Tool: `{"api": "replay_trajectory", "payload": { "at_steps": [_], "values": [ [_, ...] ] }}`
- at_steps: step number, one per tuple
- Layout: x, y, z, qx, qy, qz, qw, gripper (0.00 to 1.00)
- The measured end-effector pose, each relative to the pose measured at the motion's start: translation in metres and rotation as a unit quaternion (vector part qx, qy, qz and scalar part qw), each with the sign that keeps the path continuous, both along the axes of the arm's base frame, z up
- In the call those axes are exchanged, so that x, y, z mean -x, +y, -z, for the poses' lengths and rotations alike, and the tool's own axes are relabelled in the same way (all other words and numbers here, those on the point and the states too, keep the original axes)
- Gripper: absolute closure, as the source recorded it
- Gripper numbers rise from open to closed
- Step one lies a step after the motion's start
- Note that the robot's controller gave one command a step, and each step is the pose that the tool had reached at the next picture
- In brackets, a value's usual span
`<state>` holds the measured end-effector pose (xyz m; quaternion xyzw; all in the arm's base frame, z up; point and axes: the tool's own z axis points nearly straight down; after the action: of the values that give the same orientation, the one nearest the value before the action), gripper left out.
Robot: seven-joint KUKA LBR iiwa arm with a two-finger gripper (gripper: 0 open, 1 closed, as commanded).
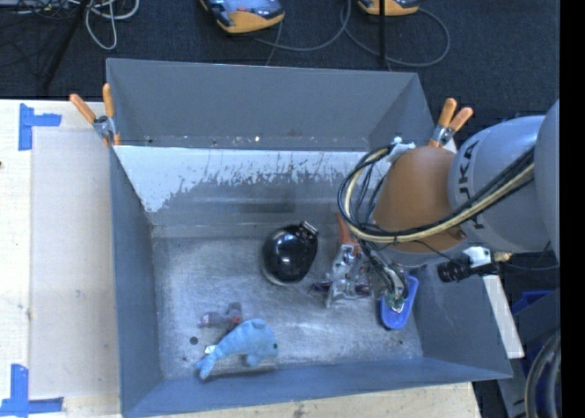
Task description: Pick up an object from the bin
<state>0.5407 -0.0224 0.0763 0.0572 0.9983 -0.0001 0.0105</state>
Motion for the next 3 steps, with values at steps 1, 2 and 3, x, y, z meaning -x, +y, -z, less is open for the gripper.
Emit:
{"api": "replay_trajectory", "payload": {
  "at_steps": [1,2,3],
  "values": [
    [-0.008,-0.006,-0.1,-0.001,0.0105,-0.01,0.9999,1.0],
    [-0.008,-0.006,-0.1,-0.001,0.0105,-0.011,0.9999,1.0],
    [-0.014,-0.011,-0.073,0.001,0.0067,-0.083,0.9965,1.0]
  ]
}}
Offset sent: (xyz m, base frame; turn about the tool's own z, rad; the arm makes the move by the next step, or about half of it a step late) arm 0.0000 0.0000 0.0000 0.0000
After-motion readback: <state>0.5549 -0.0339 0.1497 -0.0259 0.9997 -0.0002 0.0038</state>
